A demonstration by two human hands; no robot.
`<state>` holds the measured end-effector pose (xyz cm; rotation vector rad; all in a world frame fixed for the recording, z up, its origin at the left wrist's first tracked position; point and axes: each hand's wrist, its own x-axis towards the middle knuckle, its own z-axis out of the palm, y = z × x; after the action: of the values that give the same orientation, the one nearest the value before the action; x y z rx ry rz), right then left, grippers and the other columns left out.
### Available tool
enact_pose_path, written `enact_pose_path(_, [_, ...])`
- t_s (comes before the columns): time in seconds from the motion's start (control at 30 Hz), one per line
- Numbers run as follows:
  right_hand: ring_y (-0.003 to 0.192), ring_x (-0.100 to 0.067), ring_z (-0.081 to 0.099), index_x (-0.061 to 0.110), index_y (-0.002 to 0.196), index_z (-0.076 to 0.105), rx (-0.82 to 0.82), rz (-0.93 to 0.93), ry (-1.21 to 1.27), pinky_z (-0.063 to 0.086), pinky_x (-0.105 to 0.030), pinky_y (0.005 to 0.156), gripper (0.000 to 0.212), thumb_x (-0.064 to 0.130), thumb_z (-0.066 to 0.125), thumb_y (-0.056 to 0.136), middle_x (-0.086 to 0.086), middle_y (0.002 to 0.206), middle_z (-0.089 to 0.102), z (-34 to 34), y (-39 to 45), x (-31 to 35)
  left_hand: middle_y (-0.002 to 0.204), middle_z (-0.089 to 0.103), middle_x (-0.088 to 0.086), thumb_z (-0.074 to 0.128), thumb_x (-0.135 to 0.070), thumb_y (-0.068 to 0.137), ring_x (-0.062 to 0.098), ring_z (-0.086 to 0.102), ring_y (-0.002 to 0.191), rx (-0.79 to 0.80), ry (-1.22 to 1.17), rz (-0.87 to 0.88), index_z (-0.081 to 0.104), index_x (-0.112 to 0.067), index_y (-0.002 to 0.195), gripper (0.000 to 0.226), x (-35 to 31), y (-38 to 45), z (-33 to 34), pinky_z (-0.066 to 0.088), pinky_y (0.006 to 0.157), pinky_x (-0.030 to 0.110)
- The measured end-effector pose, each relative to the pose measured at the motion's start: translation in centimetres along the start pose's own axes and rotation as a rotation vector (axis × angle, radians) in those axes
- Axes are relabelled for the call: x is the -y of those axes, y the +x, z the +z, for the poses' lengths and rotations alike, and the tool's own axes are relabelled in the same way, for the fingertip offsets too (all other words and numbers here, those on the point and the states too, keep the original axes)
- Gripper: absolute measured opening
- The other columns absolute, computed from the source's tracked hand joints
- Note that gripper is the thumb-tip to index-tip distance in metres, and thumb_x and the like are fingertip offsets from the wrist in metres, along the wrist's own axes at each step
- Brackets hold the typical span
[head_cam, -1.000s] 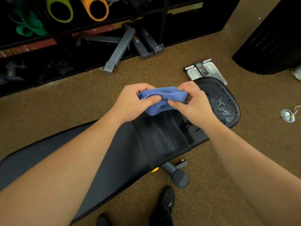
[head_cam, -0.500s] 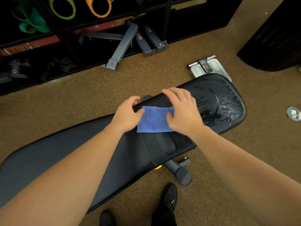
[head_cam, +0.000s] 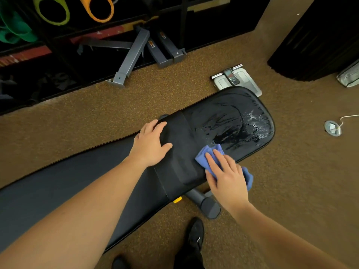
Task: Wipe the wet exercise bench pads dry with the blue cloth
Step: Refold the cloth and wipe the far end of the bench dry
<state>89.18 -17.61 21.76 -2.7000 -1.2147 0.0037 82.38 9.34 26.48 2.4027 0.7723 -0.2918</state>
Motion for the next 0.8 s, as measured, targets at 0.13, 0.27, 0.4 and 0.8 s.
enact_pose_path(0.13, [0.153, -0.024, 0.016, 0.024, 0.159, 0.02, 0.203, -0.055, -0.09, 0.019, -0.051, 0.122, 0.059, 0.044, 0.032, 0.105, -0.004, 0.165, 0.022, 0.2, -1.8, -0.2, 0.166, -0.017, -0.005, 0.077, -0.048, 0.082, 0.028, -0.014, 0.153, 0.196, 0.159, -0.04, -0.007, -0.034, 0.159, 0.115, -2.0, 1.9, 0.9, 0.005, 0.122, 0.058])
enact_pose_path(0.27, [0.154, -0.025, 0.009, 0.018, 0.16, 0.014, 0.246, -0.103, -0.122, 0.012, -0.047, 0.124, 0.058, 0.042, 0.021, 0.107, -0.008, 0.166, 0.016, 0.9, -0.1, -0.1, 0.165, -0.022, -0.006, 0.079, -0.05, 0.079, 0.029, -0.014, 0.153, 0.194, 0.218, -0.063, -0.012, -0.036, 0.158, 0.121, -1.9, 2.0, 1.7, 0.007, 0.122, 0.059])
enact_pose_path(0.4, [0.152, -0.026, 0.018, 0.013, 0.158, 0.022, 0.23, -0.125, -0.1, 0.01, -0.043, 0.123, 0.056, 0.036, 0.022, 0.107, -0.011, 0.163, 0.025, 1.4, 2.6, 0.6, 0.166, -0.02, -0.007, 0.08, -0.051, 0.078, 0.029, -0.012, 0.154, 0.166, 0.236, -0.065, -0.011, -0.036, 0.158, 0.122, -1.7, 2.1, 1.9, 0.01, 0.122, 0.059])
enact_pose_path(0.8, [0.154, -0.028, 0.011, 0.01, 0.158, 0.019, 0.217, -0.102, 0.004, 0.006, -0.041, 0.125, 0.058, 0.035, 0.018, 0.105, -0.014, 0.165, 0.018, 2.4, 11.0, 3.7, 0.164, -0.024, -0.009, 0.08, -0.05, 0.077, 0.027, -0.016, 0.153, 0.161, 0.197, -0.092, -0.013, -0.036, 0.157, 0.124, -1.8, 2.1, 2.1, 0.006, 0.121, 0.057])
